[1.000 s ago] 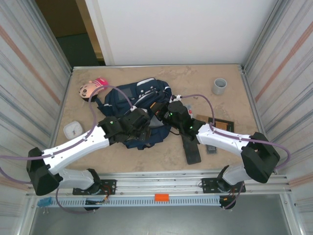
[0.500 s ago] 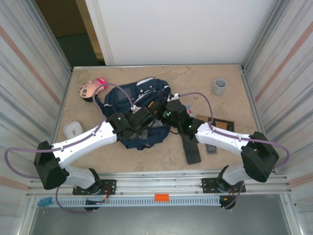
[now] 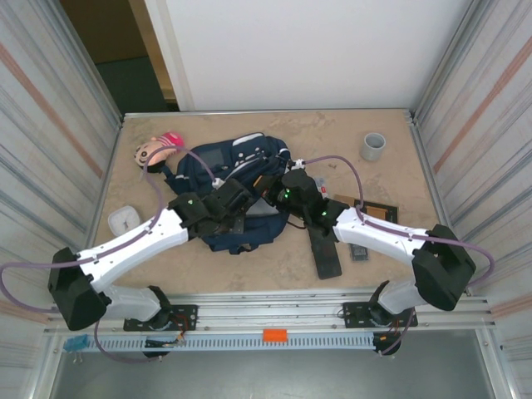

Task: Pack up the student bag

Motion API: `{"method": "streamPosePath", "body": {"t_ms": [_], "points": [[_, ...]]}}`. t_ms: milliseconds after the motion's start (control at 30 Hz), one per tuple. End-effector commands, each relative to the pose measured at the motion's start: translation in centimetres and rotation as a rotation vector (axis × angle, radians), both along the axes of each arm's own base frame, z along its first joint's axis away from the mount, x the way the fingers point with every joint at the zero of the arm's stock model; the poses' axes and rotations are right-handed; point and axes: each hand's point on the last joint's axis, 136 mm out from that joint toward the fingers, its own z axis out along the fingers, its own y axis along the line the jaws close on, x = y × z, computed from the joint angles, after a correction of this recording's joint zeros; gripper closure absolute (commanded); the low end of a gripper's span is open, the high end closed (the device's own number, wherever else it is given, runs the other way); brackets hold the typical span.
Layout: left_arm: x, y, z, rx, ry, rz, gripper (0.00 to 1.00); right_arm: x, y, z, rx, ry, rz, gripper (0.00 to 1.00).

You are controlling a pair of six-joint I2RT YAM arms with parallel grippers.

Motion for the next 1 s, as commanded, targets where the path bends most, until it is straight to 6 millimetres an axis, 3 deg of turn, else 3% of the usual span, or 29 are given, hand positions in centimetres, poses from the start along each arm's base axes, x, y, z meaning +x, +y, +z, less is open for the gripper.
{"method": "streamPosePath", "body": {"t_ms": [0,133,333,500,700,967], "points": [[0.2,1.2,0.7,-0.044,-0.027,0.010,1.00,0.5,-1.4,5.6,0.049,-0.112,-0.014,1.00],[0.3,0.6,1.5,-0.217,-0.047,-0.038,1.00,0.7,-2.3,5.2,0.026,-0.101,-0.015,1.00],[0.2,0.6,2.3,-0.326,-0.074,-0.097,1.00,0.6,-1.3,6.0,0.041,-0.111,0.046,1.00],[-0.9,-1.4,2.9,-0.381,-0.041,-0.207,0.68,0.9,-0.6,6.7,0.058,-0.118,0.055,1.00],[-2.0,-2.2,2.3,-0.255,-0.032,-0.238,0.58,1.0,-0.2,7.4,0.068,-0.125,0.060,1.00],[-2.2,-1.7,1.4,-0.087,-0.019,-0.182,0.55,0.8,-0.2,8.0,0.069,-0.137,0.049,1.00]]}}
